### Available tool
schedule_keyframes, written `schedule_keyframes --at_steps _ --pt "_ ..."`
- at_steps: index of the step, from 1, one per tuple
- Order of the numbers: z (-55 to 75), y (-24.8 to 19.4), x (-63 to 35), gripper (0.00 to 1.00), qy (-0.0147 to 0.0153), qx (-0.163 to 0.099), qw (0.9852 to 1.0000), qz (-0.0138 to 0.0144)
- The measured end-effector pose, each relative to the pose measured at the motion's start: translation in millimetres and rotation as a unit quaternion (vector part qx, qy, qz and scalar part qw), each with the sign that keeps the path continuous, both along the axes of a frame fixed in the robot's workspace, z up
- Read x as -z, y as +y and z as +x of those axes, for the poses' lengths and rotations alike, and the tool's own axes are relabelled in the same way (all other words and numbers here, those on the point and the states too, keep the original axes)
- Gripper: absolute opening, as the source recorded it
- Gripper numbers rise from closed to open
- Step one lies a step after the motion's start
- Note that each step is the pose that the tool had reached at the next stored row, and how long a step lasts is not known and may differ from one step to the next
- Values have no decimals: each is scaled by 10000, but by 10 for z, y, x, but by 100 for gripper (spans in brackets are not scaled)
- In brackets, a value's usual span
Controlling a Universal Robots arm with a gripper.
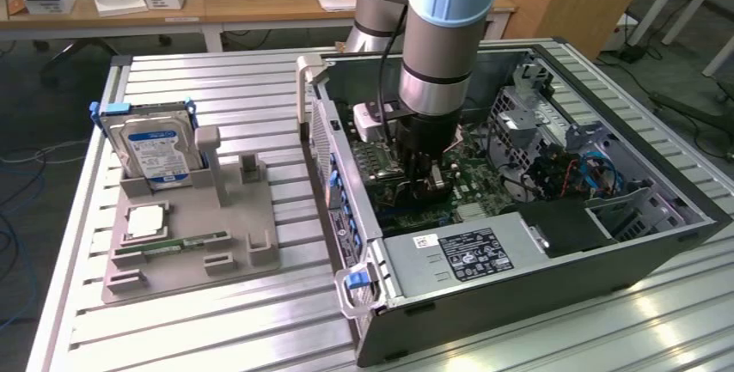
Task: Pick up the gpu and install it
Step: 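Insert the gpu into the slot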
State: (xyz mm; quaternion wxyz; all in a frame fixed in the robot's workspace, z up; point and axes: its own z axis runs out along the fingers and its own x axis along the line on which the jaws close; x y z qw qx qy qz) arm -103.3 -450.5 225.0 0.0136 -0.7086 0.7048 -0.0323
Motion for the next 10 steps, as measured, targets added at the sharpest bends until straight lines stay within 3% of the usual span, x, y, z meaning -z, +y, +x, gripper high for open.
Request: schedule_keyframes --at_steps 9,10 --pt "0 4 3 28 -8 1 10000 34" --pt "0 3 -3 33 -7 1 10000 27"
